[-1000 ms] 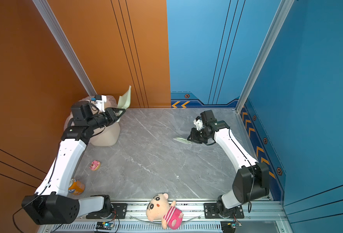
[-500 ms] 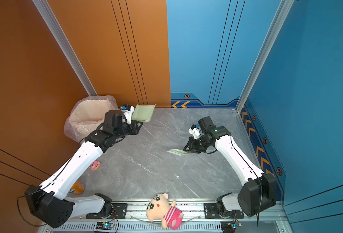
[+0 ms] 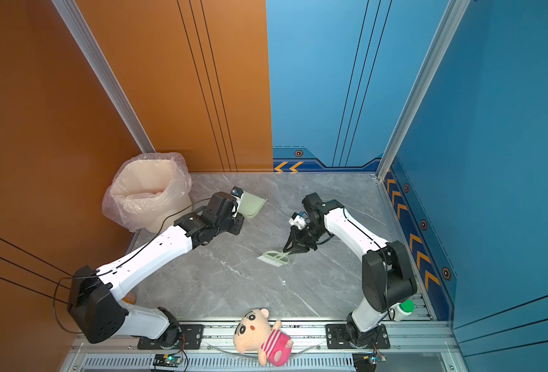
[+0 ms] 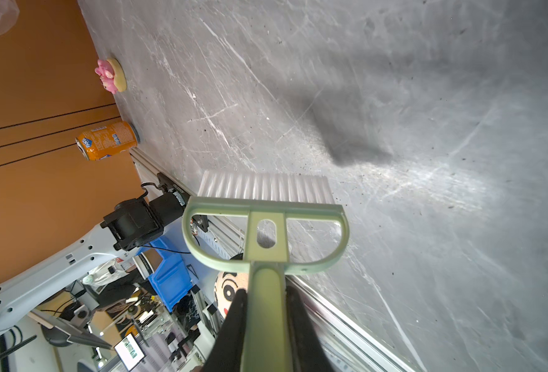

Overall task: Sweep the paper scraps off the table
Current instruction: 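Bring the empty dustpan and the brush together at the table center with both grippers, then release the brush and the dustpan onto the table with both grippers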

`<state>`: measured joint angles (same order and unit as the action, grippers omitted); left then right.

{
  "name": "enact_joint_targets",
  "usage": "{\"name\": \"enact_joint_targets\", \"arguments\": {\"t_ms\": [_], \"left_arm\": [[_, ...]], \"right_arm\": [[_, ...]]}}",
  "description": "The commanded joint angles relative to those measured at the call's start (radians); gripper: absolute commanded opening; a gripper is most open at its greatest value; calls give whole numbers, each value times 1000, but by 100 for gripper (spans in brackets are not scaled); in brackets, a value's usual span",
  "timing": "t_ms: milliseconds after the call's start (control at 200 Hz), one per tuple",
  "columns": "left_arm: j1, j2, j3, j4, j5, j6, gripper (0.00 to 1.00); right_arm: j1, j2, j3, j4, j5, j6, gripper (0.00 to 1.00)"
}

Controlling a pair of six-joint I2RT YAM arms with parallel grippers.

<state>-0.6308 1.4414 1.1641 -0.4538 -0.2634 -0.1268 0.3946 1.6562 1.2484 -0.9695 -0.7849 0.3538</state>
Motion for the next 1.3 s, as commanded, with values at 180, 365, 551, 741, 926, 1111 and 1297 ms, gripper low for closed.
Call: {"name": "enact_joint_targets", "arguments": {"t_ms": [180,365,551,741,926,1111,1297], "left_arm": [[-39,85,-54,13,-14,3,25],[-74,133,-81,61,4,-5,24],[-84,179,-87,101,21,-19,24],[-84,228,-84,139,45,-19,24],[-87,268,-87,159,53,-23,24],[-95,276,-114,198,57,-30,24],[-99,285,-127,210,53,-36,26]], "right_arm": [[-3,102,60,-22,-71,-31,5],[-37,175,81,-39,-90,-44,8],[-78,244,110,-45,-116,-36,18],[-107,291,129,-43,-127,-31,35],[-124,300,135,-41,-104,-27,46],[-131,298,139,-40,-81,-27,49],[-131,295,141,-37,-66,-25,51]]}}
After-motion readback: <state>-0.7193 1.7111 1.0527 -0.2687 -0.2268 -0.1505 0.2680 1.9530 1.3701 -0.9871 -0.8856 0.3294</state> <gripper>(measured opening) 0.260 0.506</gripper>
